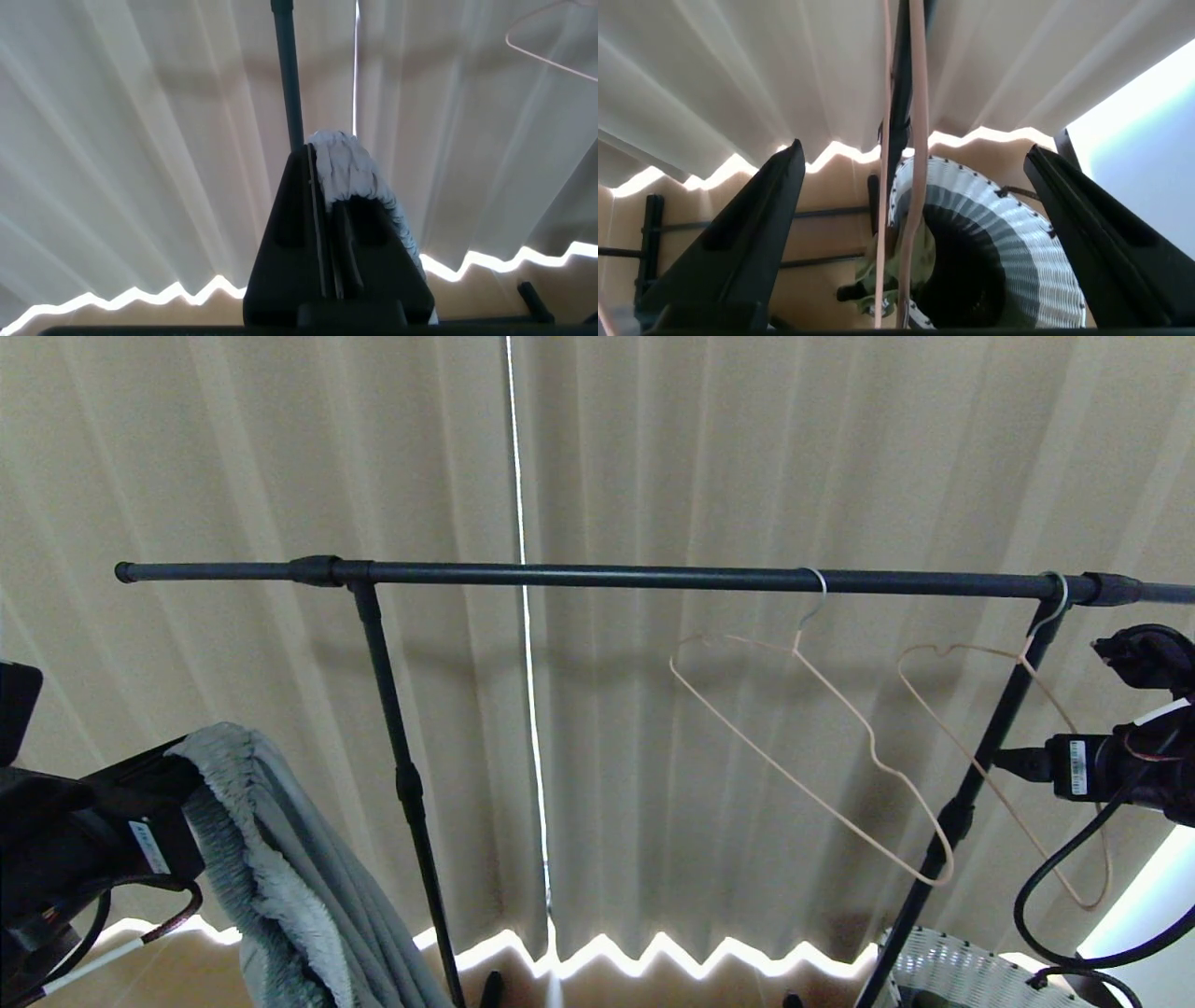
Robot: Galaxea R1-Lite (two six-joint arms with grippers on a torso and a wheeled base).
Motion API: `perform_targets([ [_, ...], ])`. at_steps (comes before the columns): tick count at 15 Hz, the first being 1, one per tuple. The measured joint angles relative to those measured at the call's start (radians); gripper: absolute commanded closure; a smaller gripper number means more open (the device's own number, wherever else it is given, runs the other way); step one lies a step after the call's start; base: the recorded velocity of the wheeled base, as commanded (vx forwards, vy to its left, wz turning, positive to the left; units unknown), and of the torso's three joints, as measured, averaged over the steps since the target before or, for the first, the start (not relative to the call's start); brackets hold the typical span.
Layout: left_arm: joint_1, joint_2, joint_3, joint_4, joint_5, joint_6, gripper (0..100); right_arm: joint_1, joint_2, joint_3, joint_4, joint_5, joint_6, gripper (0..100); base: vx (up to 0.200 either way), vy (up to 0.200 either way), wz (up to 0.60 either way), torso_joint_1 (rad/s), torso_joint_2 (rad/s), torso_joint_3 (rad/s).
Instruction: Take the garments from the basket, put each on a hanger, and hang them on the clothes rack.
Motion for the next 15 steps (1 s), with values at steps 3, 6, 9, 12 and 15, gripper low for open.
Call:
perform_targets([
  [3,0.003,-0.005,-0.001,0.000,0.000,0.000,100,0.000,0.003,0.001,0.000,0.001,0.000,100,0.000,0.000,0.00,0.000,0.00,0.000],
  [6,0.005,-0.013,0.000,0.001,0.000,0.000,100,0.001,0.002,0.002,0.000,0.000,0.000,100,0.000,0.000,0.00,0.000,0.00,0.000],
  [9,0.005,-0.019,-0.001,0.000,0.000,0.000,100,0.001,-0.001,-0.001,0.000,-0.002,-0.002,100,0.000,0.000,0.00,0.000,0.00,0.000],
  [12,0.005,-0.021,-0.002,0.001,0.000,0.000,100,0.002,-0.005,-0.006,0.000,-0.001,-0.002,100,0.000,0.000,0.00,0.000,0.00,0.000],
  [15,0.005,-0.021,-0.002,0.001,0.000,-0.001,100,0.001,-0.009,-0.008,0.001,-0.002,-0.004,100,0.000,0.000,0.00,0.000,0.00,0.000],
])
